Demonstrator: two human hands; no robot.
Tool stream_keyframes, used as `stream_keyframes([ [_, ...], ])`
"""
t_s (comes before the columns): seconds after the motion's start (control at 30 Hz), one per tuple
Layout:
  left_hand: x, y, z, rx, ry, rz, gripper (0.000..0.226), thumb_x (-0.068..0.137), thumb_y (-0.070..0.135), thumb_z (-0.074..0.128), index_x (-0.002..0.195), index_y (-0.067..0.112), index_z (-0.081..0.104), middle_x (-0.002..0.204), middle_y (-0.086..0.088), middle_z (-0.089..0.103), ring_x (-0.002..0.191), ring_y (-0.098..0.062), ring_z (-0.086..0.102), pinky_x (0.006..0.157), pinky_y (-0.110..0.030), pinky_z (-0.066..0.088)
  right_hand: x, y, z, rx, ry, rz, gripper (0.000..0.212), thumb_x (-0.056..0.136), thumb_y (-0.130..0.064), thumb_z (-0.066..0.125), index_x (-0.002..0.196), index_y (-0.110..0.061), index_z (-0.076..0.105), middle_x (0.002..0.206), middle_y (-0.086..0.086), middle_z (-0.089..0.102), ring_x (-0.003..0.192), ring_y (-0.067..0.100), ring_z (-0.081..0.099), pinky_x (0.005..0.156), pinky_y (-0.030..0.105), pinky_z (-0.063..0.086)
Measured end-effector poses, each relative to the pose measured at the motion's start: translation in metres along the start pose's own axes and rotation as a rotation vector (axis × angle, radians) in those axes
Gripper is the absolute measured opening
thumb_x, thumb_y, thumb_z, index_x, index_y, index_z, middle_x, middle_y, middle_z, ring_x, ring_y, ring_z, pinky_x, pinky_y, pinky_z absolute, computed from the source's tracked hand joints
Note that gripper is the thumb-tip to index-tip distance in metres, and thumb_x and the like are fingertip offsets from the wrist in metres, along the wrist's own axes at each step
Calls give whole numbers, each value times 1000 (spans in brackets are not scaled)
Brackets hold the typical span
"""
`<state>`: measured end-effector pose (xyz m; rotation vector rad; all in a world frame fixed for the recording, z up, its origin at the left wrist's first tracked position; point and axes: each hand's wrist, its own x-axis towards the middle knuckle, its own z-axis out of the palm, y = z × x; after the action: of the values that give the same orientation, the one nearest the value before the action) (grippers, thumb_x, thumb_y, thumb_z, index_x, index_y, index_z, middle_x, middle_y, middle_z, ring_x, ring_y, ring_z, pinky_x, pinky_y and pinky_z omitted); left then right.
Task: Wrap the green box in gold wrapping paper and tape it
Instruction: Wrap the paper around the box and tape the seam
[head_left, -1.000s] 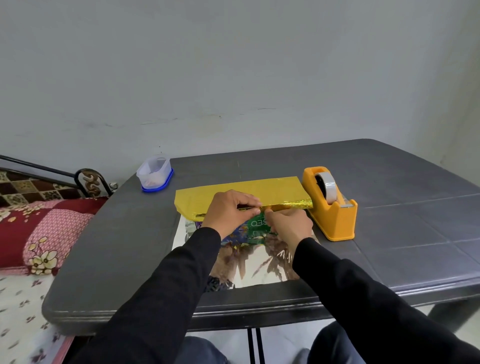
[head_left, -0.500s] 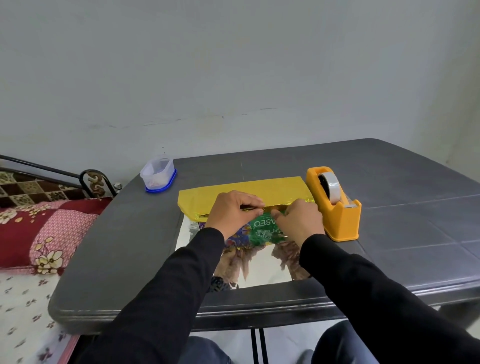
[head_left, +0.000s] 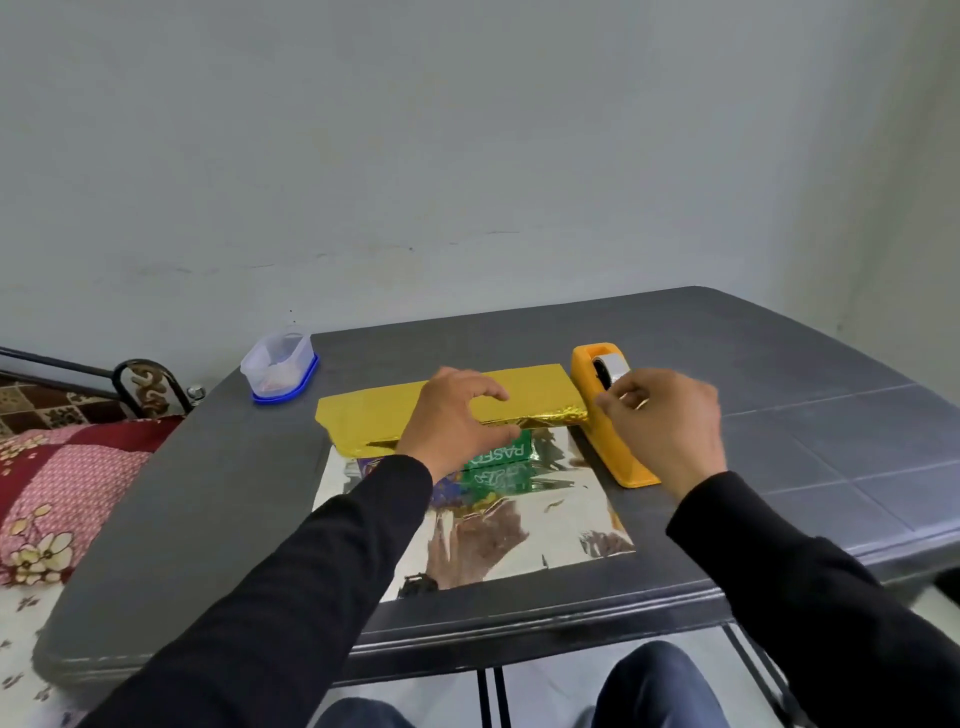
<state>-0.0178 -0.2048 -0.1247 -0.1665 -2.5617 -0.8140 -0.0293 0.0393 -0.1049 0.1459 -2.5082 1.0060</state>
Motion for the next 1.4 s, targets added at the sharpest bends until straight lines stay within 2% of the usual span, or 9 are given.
stream_keyframes([
  [0.1,9,40,23,32,-71,144,72,69,52,90,131,25,65,137,8,61,128,-11,48,109,-25,35,17,14,-17,-56,-27,114,27,90,-44,70,97,-18,74,104,2,62,96,21,58,77,31,45],
  [0.17,17,66,42,69,-132,208,95,66,60,88,146,23,51,151,6,49,138,-14,40,116,-30,31,29,21,-21,-39,-181,281,38,91,-48,69,97,-11,74,102,8,64,98,24,61,77,34,54],
  [0.27,32,89,67,158,-185,229,115,64,69,84,156,20,36,162,4,34,149,-17,26,123,-34,23,41,30,-20,314,-427,596,41,86,-43,79,107,-9,70,121,12,65,100,30,66,68,45,65],
  [0.43,52,90,84,293,-320,124,125,62,79,77,161,27,20,169,13,15,157,-21,9,120,-50,26,53,29,-26,511,-580,715,31,87,-18,82,109,-1,68,141,13,48,110,47,64,76,61,61],
  [0.6,47,89,83,263,-340,64,123,60,79,77,159,38,17,167,18,16,156,-23,12,116,-59,29,43,36,-28,813,-443,755,33,85,-9,80,113,3,67,134,15,60,127,51,50,70,76,54],
  [0.8,44,90,78,301,-346,117,111,67,78,73,157,41,21,166,21,17,155,-23,18,114,-61,31,8,45,-23,926,-323,688,19,84,-10,82,91,5,73,106,23,75,107,40,70,83,60,60],
  [1.07,41,87,72,393,-431,136,133,54,75,83,160,45,9,168,24,7,155,-27,17,111,-65,34,7,50,-17,939,-312,682,22,88,-5,78,102,7,67,112,15,73,110,34,69,88,55,60],
  [1.23,39,91,68,427,-449,150,132,56,69,87,160,44,9,168,22,8,155,-29,18,111,-63,35,10,56,-11,744,-298,619,35,86,-14,82,112,6,71,123,13,68,100,33,70,80,50,64],
  [1.4,38,93,67,444,-469,154,138,53,69,89,161,40,8,169,20,6,155,-29,16,111,-61,36,1,63,-11,352,-333,428,3,84,-6,77,82,-7,79,124,-4,70,99,20,67,88,37,58],
])
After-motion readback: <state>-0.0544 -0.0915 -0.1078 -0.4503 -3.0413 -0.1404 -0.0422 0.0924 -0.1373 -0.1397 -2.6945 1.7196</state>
